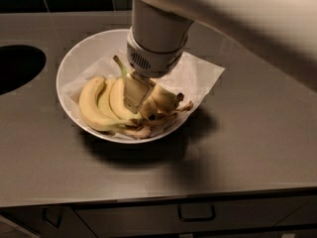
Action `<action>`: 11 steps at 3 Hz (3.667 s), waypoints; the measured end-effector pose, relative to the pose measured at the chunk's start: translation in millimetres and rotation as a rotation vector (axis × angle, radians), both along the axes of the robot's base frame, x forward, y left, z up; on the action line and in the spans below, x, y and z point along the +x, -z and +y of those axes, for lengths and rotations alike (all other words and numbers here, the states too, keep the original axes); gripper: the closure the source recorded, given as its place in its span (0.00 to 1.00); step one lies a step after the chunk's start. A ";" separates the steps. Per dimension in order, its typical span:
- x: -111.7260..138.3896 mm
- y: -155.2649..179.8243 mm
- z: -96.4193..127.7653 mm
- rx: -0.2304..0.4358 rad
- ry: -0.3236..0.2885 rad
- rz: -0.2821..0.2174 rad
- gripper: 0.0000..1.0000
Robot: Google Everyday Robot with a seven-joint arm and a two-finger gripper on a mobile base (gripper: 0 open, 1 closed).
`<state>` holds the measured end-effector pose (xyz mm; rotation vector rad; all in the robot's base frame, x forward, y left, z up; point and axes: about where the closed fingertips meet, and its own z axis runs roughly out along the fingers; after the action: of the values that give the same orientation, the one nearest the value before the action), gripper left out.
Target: Pick banana from white bowl
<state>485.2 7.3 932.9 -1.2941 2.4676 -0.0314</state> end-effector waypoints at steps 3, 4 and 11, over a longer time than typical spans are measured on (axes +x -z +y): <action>3.8 6.5 0.3 0.010 0.026 0.011 0.00; 8.9 17.1 -0.1 0.018 0.058 0.031 0.12; 10.6 18.7 20.6 0.015 0.110 0.028 0.56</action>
Offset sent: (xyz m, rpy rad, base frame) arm 0.0000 0.0000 0.0000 0.0000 0.0000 0.0000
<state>495.8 27.9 914.2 -1.1592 2.5555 -0.0220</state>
